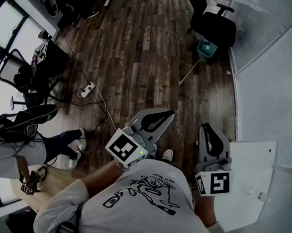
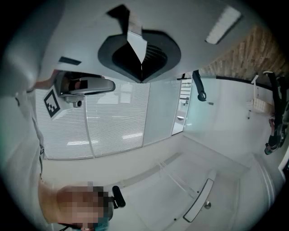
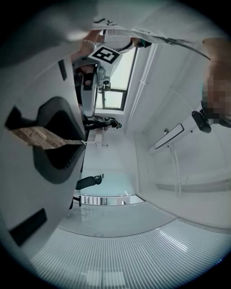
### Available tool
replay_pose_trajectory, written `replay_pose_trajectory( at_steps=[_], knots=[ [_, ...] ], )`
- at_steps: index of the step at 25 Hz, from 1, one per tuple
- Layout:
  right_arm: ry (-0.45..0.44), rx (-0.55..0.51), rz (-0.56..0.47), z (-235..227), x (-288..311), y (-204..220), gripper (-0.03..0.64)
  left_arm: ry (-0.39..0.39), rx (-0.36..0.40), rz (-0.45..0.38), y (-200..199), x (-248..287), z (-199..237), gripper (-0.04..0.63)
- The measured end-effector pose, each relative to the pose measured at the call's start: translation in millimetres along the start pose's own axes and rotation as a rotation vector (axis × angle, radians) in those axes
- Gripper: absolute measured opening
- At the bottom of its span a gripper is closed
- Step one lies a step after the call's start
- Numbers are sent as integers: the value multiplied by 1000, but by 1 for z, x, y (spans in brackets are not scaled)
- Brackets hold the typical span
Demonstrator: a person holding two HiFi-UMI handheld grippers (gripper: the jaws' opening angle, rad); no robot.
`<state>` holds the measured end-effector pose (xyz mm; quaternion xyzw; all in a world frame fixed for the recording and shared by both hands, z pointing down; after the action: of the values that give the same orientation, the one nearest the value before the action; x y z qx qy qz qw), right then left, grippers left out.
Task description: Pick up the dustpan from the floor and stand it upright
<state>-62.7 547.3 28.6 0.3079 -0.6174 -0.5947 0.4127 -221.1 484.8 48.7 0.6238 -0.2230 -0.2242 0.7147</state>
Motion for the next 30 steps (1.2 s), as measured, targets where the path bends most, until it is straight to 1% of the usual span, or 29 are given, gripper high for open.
replay_pose_trajectory(
  at_steps=[4, 8, 13, 17, 20, 24, 30],
  knots=[
    [6, 5, -7, 6, 7, -3, 26, 5, 1, 4, -3, -5, 8, 2],
    [24, 55, -42, 14, 12, -5, 26, 9, -5, 3, -4, -16, 16, 2],
    [20, 46, -26, 33, 24, -4, 26, 5, -20, -5, -3, -31, 27, 2],
    [13, 53, -23, 47, 34, -2, 26, 7, -13, 16, 4, -42, 39, 2],
    [7, 54, -11, 53, 40, 2, 26, 3, -23, 23, 7, -47, 47, 2],
    [14, 66, -1, 43, 49, 10, 26, 6, -29, 30, 14, -39, 55, 2],
    [8, 70, -11, 9, 68, 17, 26, 5, -24, 27, 17, -3, 67, 2]
  ],
)
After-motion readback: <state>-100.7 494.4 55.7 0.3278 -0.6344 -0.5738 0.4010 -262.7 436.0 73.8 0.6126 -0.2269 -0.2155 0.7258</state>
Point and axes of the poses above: the fingertips, and each gripper's own axes: x forward along the fingers, z to its left, y out of its underside, the point moved 6 cm from there along -x, backward along the fingers, and after that the axes turned 9 degrees about -y, right-handed, at the moved point
